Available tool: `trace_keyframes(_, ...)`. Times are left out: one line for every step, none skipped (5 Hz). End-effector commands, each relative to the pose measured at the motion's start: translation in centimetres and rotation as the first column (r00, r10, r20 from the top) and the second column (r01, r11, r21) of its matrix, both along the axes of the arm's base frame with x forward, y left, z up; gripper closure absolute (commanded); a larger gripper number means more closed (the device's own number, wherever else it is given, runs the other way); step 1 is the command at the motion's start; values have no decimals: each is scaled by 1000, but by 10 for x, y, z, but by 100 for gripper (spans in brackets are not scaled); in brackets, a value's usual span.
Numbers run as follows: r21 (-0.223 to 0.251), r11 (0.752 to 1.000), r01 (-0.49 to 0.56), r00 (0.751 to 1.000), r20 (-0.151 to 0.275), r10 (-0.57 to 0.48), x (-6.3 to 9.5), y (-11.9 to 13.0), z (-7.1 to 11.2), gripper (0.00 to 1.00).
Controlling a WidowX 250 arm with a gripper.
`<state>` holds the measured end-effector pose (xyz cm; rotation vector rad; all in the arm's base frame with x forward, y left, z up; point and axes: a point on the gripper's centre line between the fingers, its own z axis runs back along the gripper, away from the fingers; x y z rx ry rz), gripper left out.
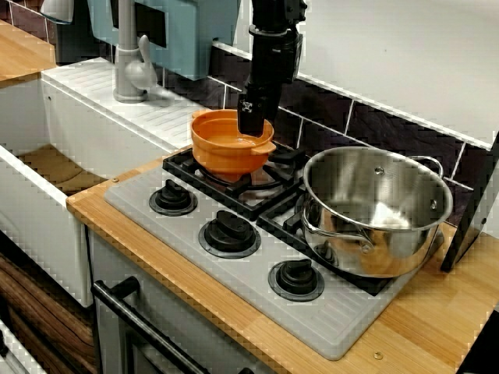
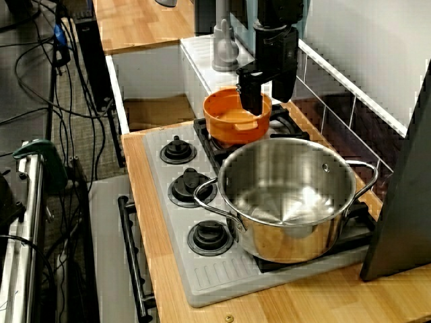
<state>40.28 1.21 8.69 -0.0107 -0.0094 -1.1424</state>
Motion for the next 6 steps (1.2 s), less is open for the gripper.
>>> trace_keyframes(1, 1000, -8, 999, 50, 8, -4, -4, 16, 59)
trace_keyframes(11, 1000, -23, 999, 37, 22, -5, -5, 15, 100)
trace_keyframes(17, 1000, -19, 999, 37, 19, -6, -7, 15, 100)
trace_keyframes(16, 1000, -18, 999, 39, 17, -6, -6, 15, 100)
trace_keyframes(8, 1000, -14, 999, 39, 14, -8, -5, 17, 100)
trace_keyframes(-42, 999, -26, 999, 38, 28, -14, 2, 23, 100)
